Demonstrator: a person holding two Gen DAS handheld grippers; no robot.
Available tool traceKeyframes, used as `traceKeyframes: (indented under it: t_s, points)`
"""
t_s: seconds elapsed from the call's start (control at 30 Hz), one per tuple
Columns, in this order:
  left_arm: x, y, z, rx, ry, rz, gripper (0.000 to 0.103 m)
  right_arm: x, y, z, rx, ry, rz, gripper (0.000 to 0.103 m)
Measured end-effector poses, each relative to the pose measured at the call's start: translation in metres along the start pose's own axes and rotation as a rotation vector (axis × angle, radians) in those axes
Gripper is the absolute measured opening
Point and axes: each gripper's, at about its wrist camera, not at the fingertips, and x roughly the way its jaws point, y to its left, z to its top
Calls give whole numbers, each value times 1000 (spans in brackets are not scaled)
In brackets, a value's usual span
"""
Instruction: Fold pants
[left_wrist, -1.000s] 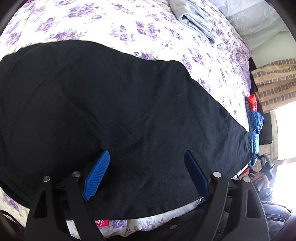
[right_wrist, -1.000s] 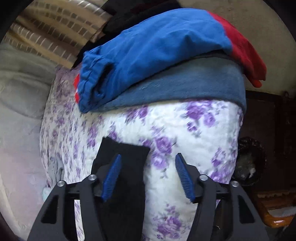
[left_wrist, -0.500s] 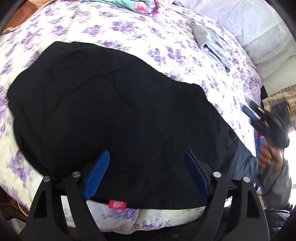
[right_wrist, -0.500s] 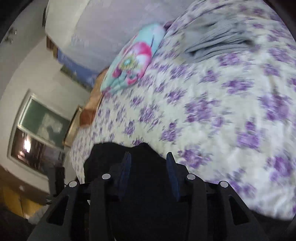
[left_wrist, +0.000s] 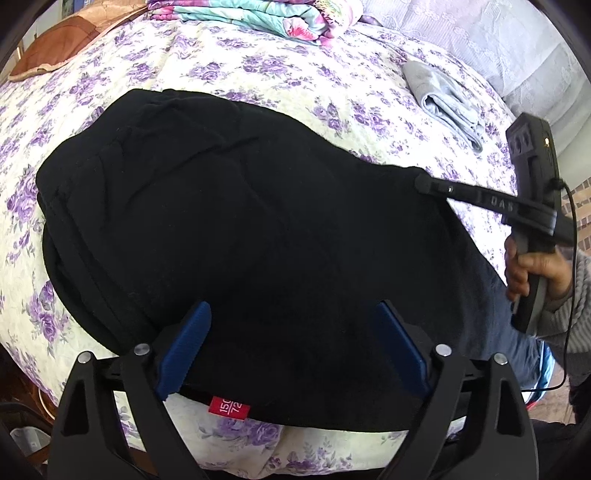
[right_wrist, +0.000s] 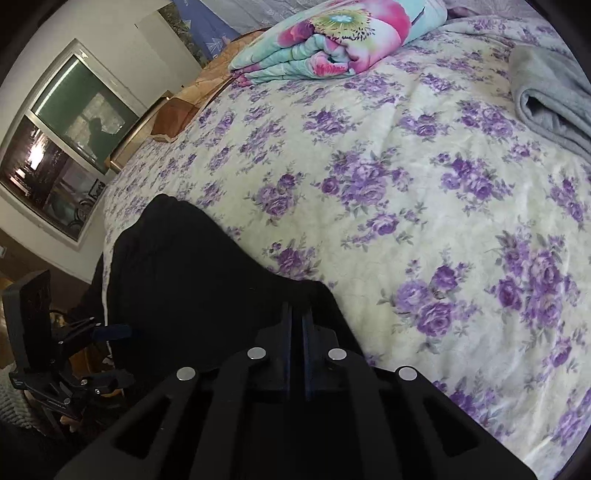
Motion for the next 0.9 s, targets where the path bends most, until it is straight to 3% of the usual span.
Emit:
traceKeyframes:
  t_s: [0.07, 0.17, 0.23, 0.33, 0.4, 0.53, 0.63, 0.73, 0.87, 0.9]
  points:
    - [2, -1, 0, 6, 0, 2, 93, 16, -15, 1, 48, 33, -42, 4]
    - [4, -3, 1, 16, 5, 8, 94, 19, -28, -2, 142, 26, 13, 6]
    - [3, -2, 2, 13, 10, -3, 95, 3, -29, -4, 160, -15, -7, 17]
    - [-8, 8, 5, -35, -1, -33, 94, -31, -21, -7, 169, -128, -27, 17]
    - [-16, 16, 9, -77, -29, -34, 94, -38, -4, -6, 128, -144, -14, 17]
    - [-29, 38, 20, -141, -85, -13, 94, -10, 29, -2, 61, -98, -23, 16]
    - [-27, 53, 31, -149, -90, 49, 94, 34, 20, 1, 154, -13, -80, 11]
    - [-14, 63, 35, -136, -55, 76, 94, 36, 16, 2, 214, -33, -57, 6]
    - [-12, 63, 36, -104, -70, 78, 94, -1, 35, -3, 186, -121, -80, 13]
    - [-15, 63, 35, -102, -85, 70, 94, -7, 38, -7, 193, -134, -104, 23]
